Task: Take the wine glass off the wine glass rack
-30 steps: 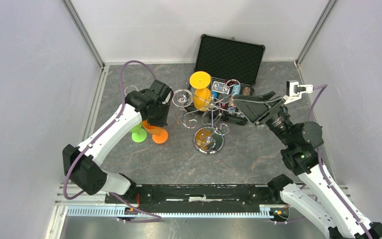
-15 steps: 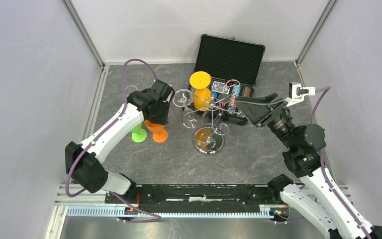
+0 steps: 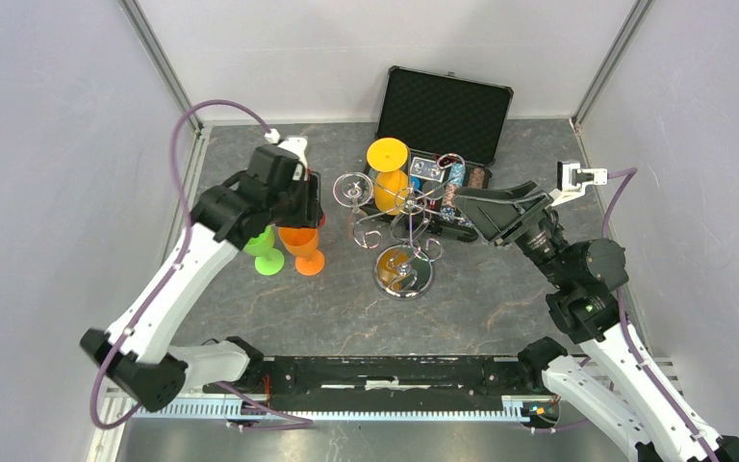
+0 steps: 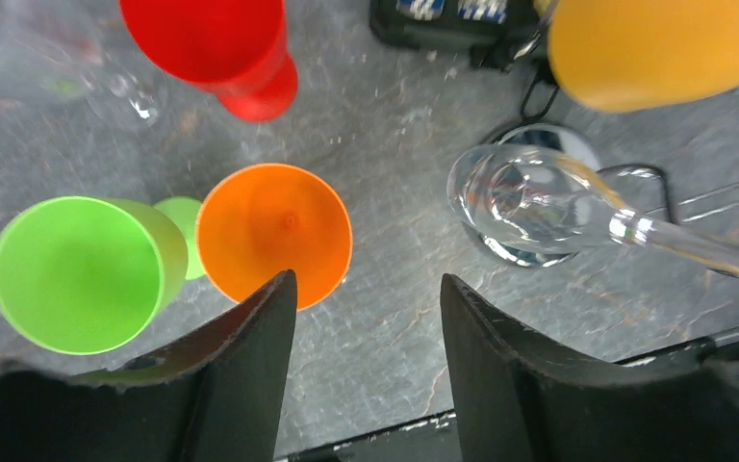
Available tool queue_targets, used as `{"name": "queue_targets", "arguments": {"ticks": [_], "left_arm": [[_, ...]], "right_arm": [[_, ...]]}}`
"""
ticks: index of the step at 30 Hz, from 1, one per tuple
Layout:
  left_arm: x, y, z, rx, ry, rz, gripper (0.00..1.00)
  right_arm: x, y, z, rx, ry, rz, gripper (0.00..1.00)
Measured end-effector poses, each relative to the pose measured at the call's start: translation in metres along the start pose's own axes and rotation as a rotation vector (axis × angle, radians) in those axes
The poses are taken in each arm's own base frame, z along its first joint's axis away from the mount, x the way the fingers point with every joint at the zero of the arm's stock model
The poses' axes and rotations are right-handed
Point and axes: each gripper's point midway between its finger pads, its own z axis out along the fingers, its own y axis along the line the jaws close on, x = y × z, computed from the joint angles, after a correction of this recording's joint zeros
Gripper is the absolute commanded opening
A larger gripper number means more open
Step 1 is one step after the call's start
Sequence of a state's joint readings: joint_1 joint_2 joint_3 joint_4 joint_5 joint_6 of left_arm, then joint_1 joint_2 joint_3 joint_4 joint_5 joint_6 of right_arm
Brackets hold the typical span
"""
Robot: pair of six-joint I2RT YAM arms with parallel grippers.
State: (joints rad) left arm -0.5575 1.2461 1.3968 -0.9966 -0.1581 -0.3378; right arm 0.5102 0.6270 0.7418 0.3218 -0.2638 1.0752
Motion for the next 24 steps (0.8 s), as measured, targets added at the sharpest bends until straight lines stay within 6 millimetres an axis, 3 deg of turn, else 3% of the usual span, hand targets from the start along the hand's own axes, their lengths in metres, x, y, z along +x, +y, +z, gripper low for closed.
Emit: {"name": "queue_targets", "arguments": {"ticks": [9,14,19,24], "left_arm": [[-0.052,0.013,-0.070,0.011,-0.350,-0.112,0.92],[-0.068,0.003,-0.100,0.135,-0.515,-0.234,1.00],[-0.079,-0.035,-0.114,0.367,-0.554,-0.277,0.99],[-0.081,-0.063,-0.094,0.465,-0.467,-0.263,0.82]], "right_arm": [[-0.003,-0.008,-0.003,0.041,-0.022,-0.029,0.93],[-0.007,-0.010,-0.005,0.058,-0.039,-0.048,0.93],[-0.009,-0.012,-0.007,0.072,-0.051,-0.058,0.93],[-0.009,-0.012,-0.008,0.078,-0.051,-0.063,0.93]]}}
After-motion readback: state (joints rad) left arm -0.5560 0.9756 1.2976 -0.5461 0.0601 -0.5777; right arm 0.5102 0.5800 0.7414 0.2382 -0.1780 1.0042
